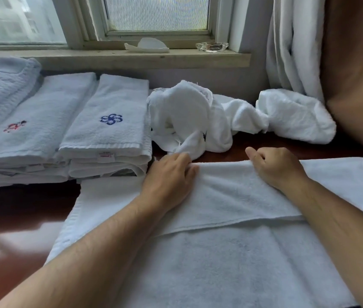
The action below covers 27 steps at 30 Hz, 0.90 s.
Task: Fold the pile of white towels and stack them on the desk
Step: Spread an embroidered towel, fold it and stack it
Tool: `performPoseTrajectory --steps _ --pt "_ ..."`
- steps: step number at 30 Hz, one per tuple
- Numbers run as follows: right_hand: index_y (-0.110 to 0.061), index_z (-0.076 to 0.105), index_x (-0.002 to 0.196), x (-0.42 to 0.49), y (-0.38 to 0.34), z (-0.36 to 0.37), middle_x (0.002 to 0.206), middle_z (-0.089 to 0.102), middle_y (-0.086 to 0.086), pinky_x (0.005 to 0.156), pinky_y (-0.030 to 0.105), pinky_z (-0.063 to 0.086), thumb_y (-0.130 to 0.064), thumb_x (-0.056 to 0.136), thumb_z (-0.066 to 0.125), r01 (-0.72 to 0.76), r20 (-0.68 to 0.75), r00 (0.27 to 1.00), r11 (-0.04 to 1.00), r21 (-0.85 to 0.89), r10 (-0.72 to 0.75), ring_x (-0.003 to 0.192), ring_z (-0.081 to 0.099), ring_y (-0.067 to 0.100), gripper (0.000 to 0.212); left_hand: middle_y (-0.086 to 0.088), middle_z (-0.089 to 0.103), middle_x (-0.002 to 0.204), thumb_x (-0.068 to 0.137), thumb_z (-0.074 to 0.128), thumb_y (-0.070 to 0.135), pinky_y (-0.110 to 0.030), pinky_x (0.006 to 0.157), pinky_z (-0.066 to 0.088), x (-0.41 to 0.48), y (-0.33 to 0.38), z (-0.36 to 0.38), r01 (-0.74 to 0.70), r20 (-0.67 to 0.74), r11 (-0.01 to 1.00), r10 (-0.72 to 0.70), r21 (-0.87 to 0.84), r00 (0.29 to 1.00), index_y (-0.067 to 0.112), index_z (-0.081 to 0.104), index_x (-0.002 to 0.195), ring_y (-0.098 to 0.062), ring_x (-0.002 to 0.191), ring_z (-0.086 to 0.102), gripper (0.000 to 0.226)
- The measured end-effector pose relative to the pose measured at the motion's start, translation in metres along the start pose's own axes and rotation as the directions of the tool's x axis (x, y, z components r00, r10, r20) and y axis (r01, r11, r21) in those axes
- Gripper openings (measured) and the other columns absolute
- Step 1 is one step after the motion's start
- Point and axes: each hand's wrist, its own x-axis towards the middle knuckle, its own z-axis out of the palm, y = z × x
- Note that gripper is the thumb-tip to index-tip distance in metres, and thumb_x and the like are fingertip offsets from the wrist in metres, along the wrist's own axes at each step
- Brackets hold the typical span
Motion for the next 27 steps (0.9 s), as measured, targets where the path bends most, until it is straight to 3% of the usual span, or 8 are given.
performPoseTrajectory --steps 2,5,8,11,16,20,24,27 --pt "-0.015 0.044 0.054 0.004 0.003 -0.003 0.054 0.052 -0.003 0.051 0.032 0.029 -0.065 0.096 0.041 0.032 0.058 0.998 0.999 0.041 -0.034 0.054 0.050 0.016 0.066 0.000 0.060 0.097 0.102 0.041 0.044 -0.040 0.079 0.043 0.003 -0.001 -0.003 0.011 -0.011 0.999 -0.012 -0.041 1.000 0.020 0.050 0.092 -0.022 0.092 0.052 0.027" --pt "-0.016 0.051 0.061 0.011 0.011 -0.013 0.053 0.052 -0.008 0.053 0.032 0.036 -0.064 0.091 0.051 0.008 0.239 0.970 0.994 0.111 -0.035 0.050 0.046 0.009 0.057 0.000 0.064 0.097 0.101 0.042 0.049 -0.038 0.075 0.046 0.016 -0.004 -0.008 0.072 0.117 0.997 -0.072 0.004 0.990 0.025 0.051 0.094 -0.024 0.091 0.057 0.027" --pt "-0.019 0.060 0.064 0.022 0.019 -0.023 0.059 0.059 -0.008 0.057 0.036 0.042 -0.048 0.088 0.058 -0.014 0.327 0.945 0.996 0.085 -0.014 0.057 0.052 0.012 0.038 0.001 0.066 0.096 0.096 0.048 0.055 -0.034 0.071 0.046 0.035 -0.009 -0.015 0.074 0.239 0.993 -0.095 0.093 0.966 0.029 0.056 0.092 -0.023 0.091 0.060 0.028" --pt "-0.019 0.056 0.065 0.028 0.022 -0.020 0.068 0.061 -0.001 0.058 0.035 0.038 -0.042 0.098 0.055 -0.041 0.237 0.971 0.999 0.034 0.032 0.064 0.056 0.019 0.040 -0.001 0.066 0.102 0.098 0.043 0.059 -0.033 0.070 0.040 0.042 -0.010 -0.012 0.009 0.294 0.980 -0.068 0.197 0.953 0.031 0.050 0.089 -0.024 0.092 0.059 0.029" --pt "-0.016 0.045 0.050 0.016 0.032 -0.004 0.055 0.055 0.001 0.053 0.034 0.029 -0.067 0.096 0.039 -0.038 0.150 0.987 0.996 -0.085 0.050 0.059 0.053 0.022 0.069 -0.006 0.066 0.106 0.098 0.037 0.058 -0.038 0.078 0.049 0.024 -0.014 0.003 -0.069 0.189 0.989 0.043 0.134 0.981 0.025 0.053 0.095 -0.029 0.098 0.062 0.037" --pt "-0.015 0.048 0.044 0.021 0.033 -0.015 0.051 0.058 0.000 0.054 0.033 0.035 -0.079 0.090 0.030 -0.068 0.232 0.967 0.983 -0.171 0.107 0.056 0.057 0.021 0.082 0.001 0.059 0.088 0.095 0.028 0.066 -0.036 0.068 0.043 0.024 -0.012 -0.003 -0.106 0.274 0.982 0.061 0.154 0.960 0.031 0.044 0.086 -0.025 0.089 0.061 0.040" --pt "-0.021 0.058 0.062 0.017 0.035 -0.022 0.073 0.062 -0.003 0.076 0.038 0.041 -0.063 0.095 0.035 -0.030 0.052 0.998 0.956 -0.291 0.047 0.080 0.060 0.023 0.058 0.002 0.061 0.107 0.100 0.035 0.050 -0.037 0.078 0.040 0.035 0.011 0.001 -0.088 0.160 0.974 0.054 0.210 0.986 0.027 0.055 0.101 -0.022 0.103 0.056 0.031" --pt "-0.020 0.068 0.089 0.005 0.051 -0.032 0.099 0.061 0.004 0.092 0.044 0.040 -0.044 0.099 0.043 -0.151 -0.071 0.988 0.945 -0.289 0.136 0.103 0.052 0.028 0.036 0.001 0.058 0.120 0.100 0.043 0.041 -0.038 0.090 0.041 0.047 0.054 0.019 -0.143 0.161 0.986 0.129 0.081 0.978 0.027 0.057 0.116 -0.023 0.115 0.050 0.025"
